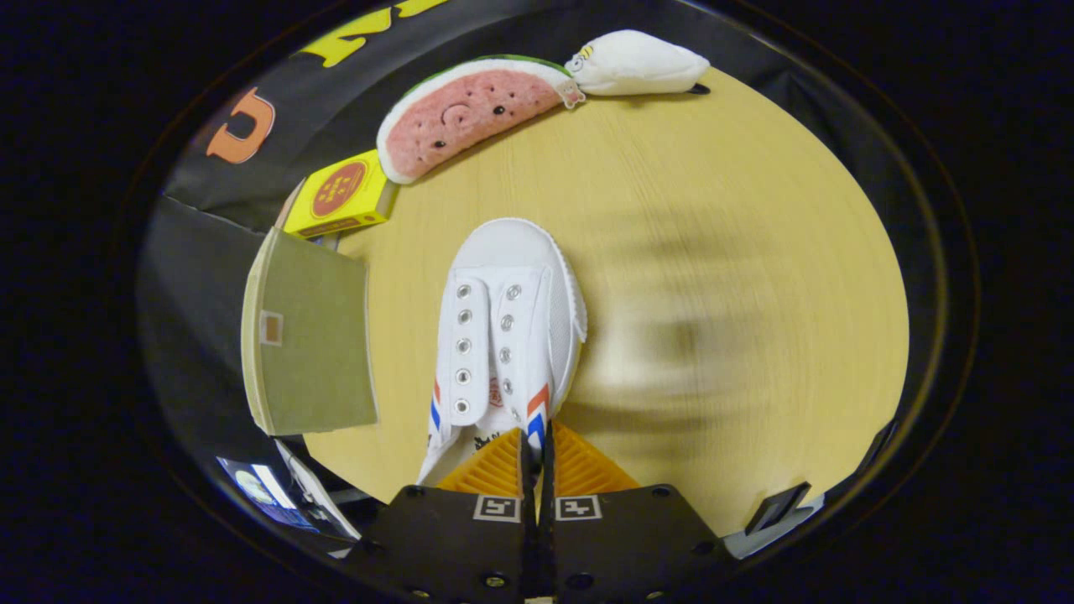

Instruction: Open the storage box then place both shoes into the box .Put the left shoe in first, then the right shoe, with the right side of both shoes facing outward in a uniform manner.

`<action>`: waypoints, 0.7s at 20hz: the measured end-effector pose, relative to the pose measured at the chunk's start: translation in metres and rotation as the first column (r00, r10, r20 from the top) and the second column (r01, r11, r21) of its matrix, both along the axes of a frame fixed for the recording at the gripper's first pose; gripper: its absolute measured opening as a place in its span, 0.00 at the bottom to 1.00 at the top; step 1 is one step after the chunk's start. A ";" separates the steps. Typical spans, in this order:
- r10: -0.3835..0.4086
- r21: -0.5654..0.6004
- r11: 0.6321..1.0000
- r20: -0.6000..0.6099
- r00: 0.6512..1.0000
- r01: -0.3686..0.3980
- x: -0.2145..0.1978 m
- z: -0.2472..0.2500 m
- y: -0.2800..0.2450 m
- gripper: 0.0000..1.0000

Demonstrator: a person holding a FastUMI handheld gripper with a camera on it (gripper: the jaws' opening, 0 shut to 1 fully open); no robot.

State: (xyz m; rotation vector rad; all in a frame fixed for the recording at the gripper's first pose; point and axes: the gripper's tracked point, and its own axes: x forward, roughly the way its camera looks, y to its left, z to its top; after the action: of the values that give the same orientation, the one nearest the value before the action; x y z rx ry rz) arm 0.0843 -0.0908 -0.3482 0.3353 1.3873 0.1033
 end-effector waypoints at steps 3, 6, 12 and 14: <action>0.022 0.000 1.000 0.061 0.998 -0.022 0.007 0.042 0.027 0.00; 0.062 -0.008 0.998 0.125 0.990 -0.062 0.016 0.084 0.064 0.00; 0.139 0.002 0.990 0.175 0.975 -0.141 0.033 0.130 0.177 0.00; 0.158 -0.005 0.987 0.189 0.969 -0.160 0.041 0.133 0.221 0.00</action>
State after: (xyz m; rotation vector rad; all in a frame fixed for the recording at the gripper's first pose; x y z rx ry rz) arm 0.1251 0.1299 -0.2150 0.2163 1.2238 0.2685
